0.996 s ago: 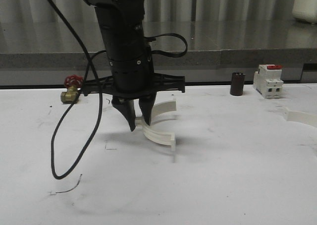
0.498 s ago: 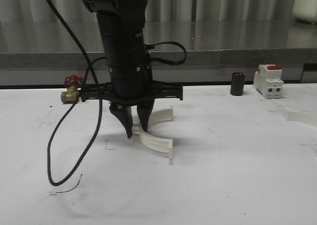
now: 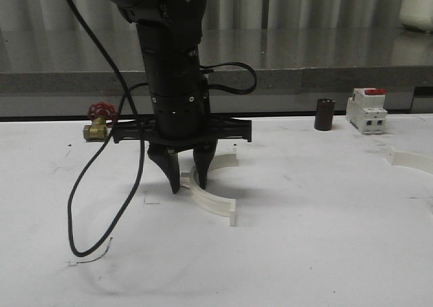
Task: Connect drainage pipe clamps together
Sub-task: 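Lift the clamp half and carry it toward the table center, then set the clamp half down, open the left gripper, withdraw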
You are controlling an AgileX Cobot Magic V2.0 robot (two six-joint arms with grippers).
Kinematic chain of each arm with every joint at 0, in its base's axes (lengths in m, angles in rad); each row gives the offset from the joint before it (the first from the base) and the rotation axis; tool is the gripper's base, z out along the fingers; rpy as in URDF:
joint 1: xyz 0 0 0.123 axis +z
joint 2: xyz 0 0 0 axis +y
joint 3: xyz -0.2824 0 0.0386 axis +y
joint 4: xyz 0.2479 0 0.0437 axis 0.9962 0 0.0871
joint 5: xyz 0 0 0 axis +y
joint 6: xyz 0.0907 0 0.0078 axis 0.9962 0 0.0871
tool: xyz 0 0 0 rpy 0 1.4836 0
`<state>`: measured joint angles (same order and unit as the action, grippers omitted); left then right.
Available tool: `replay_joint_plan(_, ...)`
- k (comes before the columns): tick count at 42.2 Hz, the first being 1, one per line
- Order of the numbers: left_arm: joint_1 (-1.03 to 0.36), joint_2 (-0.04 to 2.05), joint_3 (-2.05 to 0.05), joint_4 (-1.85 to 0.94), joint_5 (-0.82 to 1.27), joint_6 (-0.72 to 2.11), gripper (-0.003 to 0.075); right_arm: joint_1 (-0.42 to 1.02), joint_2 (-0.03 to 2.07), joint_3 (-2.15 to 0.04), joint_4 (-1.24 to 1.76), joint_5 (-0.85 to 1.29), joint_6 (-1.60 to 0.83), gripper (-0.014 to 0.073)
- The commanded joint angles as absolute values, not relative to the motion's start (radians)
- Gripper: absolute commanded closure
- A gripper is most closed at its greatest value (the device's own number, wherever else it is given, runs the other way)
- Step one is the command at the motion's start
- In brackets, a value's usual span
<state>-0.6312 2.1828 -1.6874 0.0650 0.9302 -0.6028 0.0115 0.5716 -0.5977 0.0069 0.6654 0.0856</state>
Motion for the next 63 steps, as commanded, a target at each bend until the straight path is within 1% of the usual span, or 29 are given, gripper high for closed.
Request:
replay_joint_plan(1,-0.637,2.125,-1.730,0.068,0.938,-0.594,0.0412,0.007,0.580,-0.622,0.000,0.592,0.082,0.0104)
replay_joint_plan(11,-0.637,2.120,-1.789,0.101,1.004,-0.591,0.0413,0.007,0.580,-0.622,0.000,0.592,0.082,0.0104)
replay_joint_plan(16,-0.646,2.090,-1.817,0.111,1.037,-0.547,0.0417,0.007,0.580,-0.622,0.000,0.592,0.082,0.0104)
replay_joint_plan(25,-0.648,1.959,-1.812,0.147,1.094,-0.449,0.0417,0.007,0.580,-0.622,0.000,0.592,0.082,0.0104)
replay_joint_plan(31,-0.646,1.812,-1.752,0.185,1.093,-0.389,0.0417,0.007,0.580,-0.622,0.000,0.592,0.082,0.0104)
replay_joint_plan(45,-0.646,1.456,-1.465,0.157,0.972,-0.139,0.0417,0.007,0.580,-0.622,0.000,0.592,0.082,0.0104)
replay_joint_plan(48,-0.643,1.383,-1.392,0.101,0.936,-0.062,0.0417,0.007,0.580,-0.622,0.000,0.592,0.082,0.0104)
replay_joint_plan(54,-0.615,1.232,-1.239,-0.101,0.842,0.112,0.0416,0.007,0.580,-0.622,0.000,0.592,0.082,0.0104)
replay_joint_plan(59,-0.610,1.101,-1.093,-0.122,0.750,0.164,0.0417,0.007,0.580,-0.622,0.000,0.592,0.082,0.0104)
replay_joint_plan(63,-0.610,1.000,-0.988,-0.122,0.722,0.186,0.0417,0.007,0.580,-0.622,0.000,0.592,0.082,0.0104)
